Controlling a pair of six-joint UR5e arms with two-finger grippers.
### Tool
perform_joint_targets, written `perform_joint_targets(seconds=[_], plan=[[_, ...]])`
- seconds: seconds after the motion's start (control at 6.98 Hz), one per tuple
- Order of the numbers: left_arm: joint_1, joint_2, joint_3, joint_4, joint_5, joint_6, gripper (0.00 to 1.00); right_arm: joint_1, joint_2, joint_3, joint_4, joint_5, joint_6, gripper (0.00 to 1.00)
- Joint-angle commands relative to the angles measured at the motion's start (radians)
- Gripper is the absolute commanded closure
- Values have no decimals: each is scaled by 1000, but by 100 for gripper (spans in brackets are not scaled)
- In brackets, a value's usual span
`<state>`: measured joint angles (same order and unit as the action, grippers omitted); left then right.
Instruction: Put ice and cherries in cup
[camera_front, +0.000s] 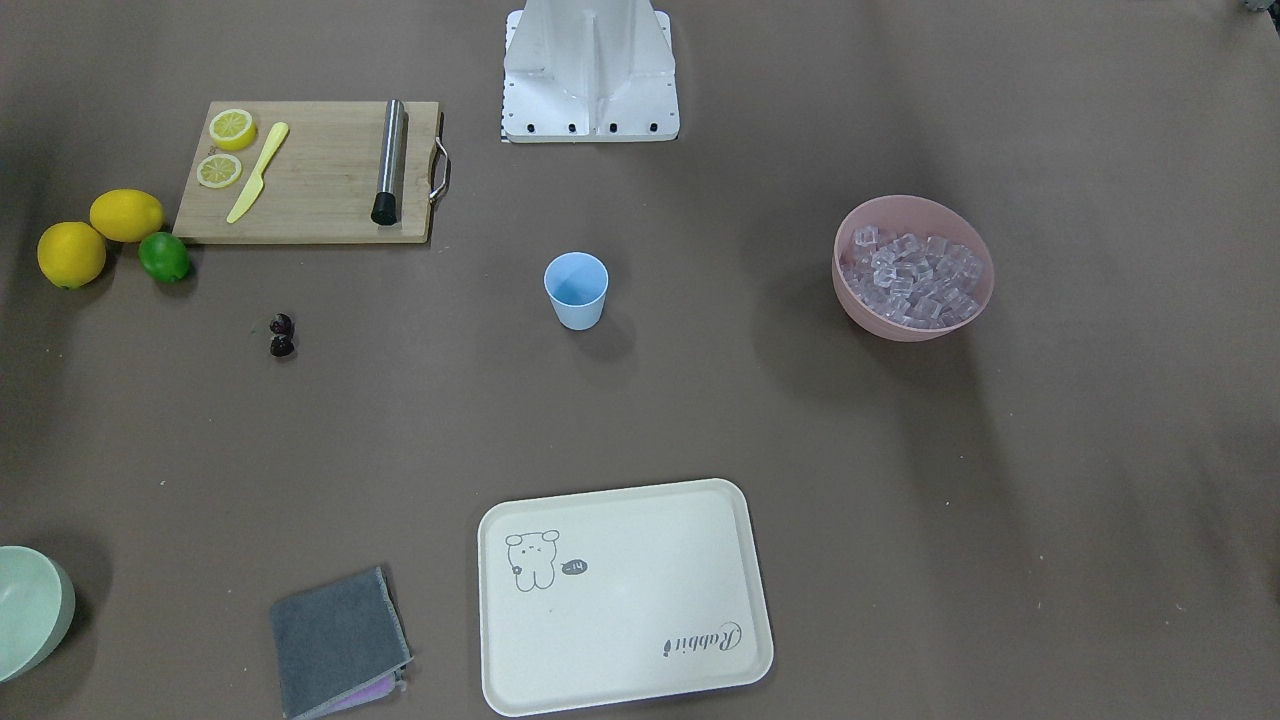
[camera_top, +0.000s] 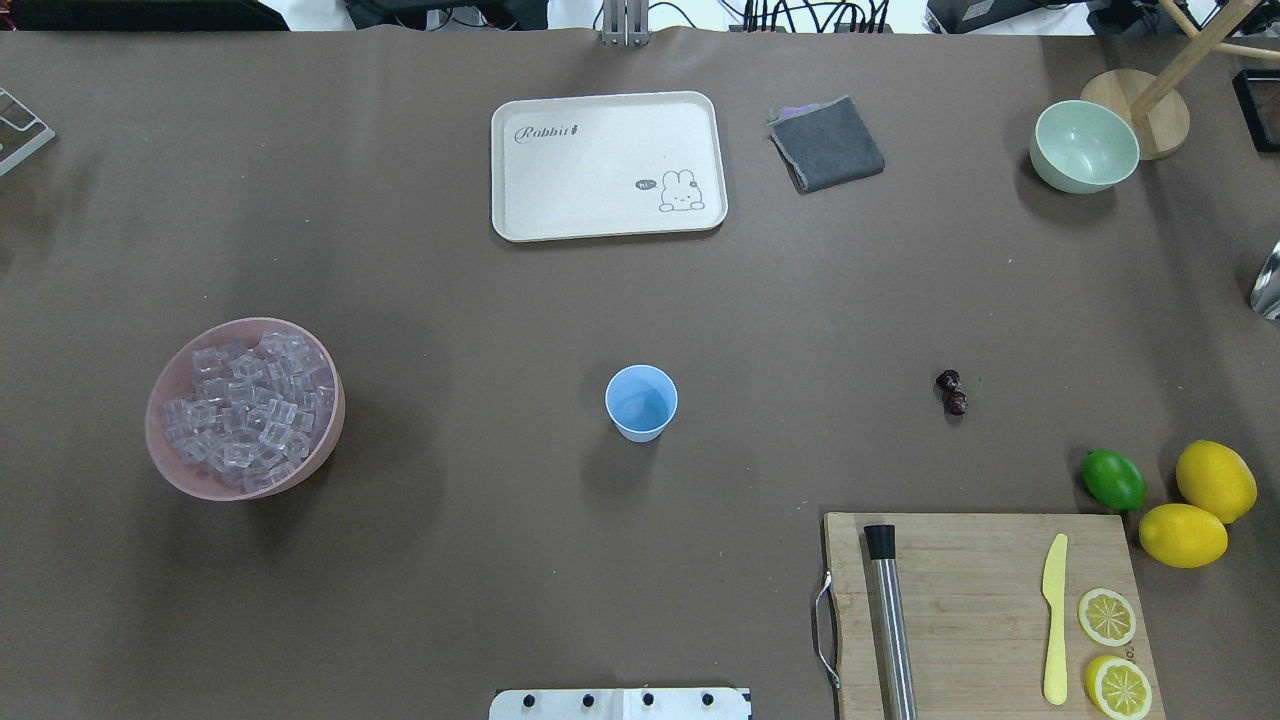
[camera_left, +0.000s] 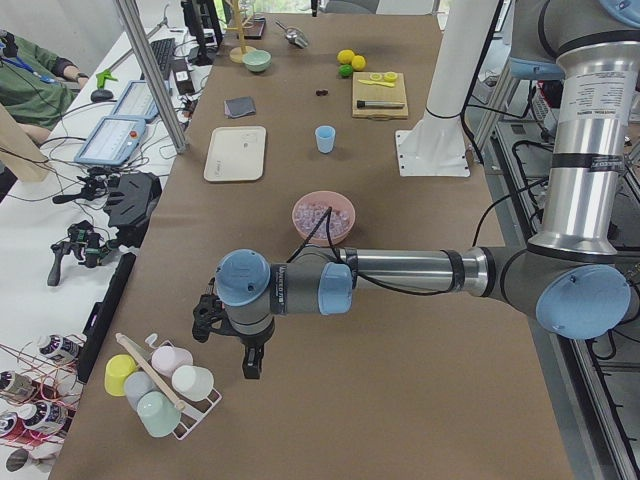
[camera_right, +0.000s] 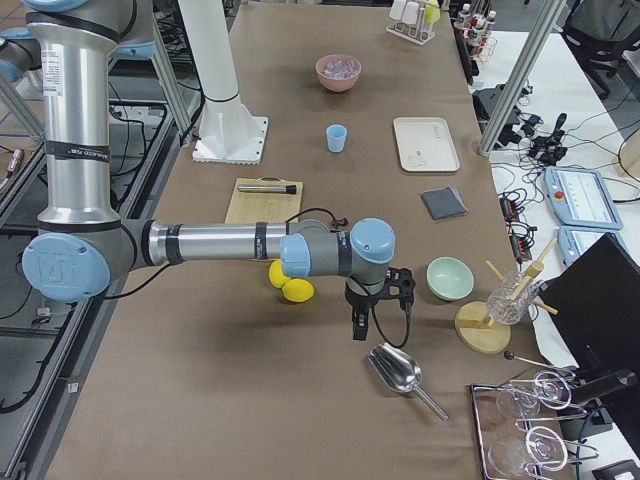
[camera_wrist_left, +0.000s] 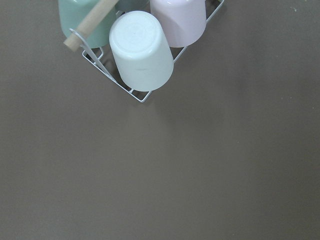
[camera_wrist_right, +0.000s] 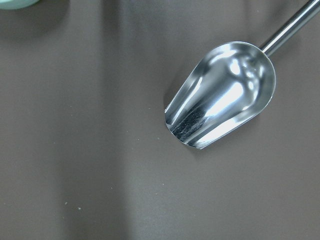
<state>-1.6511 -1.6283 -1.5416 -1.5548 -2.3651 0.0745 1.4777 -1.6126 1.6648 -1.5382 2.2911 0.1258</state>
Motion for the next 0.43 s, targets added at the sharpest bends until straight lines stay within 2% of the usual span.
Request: perform_joint_targets(seconds=[0.0,0.14,0.29], plan=[[103,-4,-51,12,4,-2,0,-52,8,9,4,-2,0,0],[105,-2,-66,0,-3,-1,0,-60,13,15,6,-4,-5,0],[111,4,-125,12,-3,-22,0,-71,14,15,6,-5,0,0]])
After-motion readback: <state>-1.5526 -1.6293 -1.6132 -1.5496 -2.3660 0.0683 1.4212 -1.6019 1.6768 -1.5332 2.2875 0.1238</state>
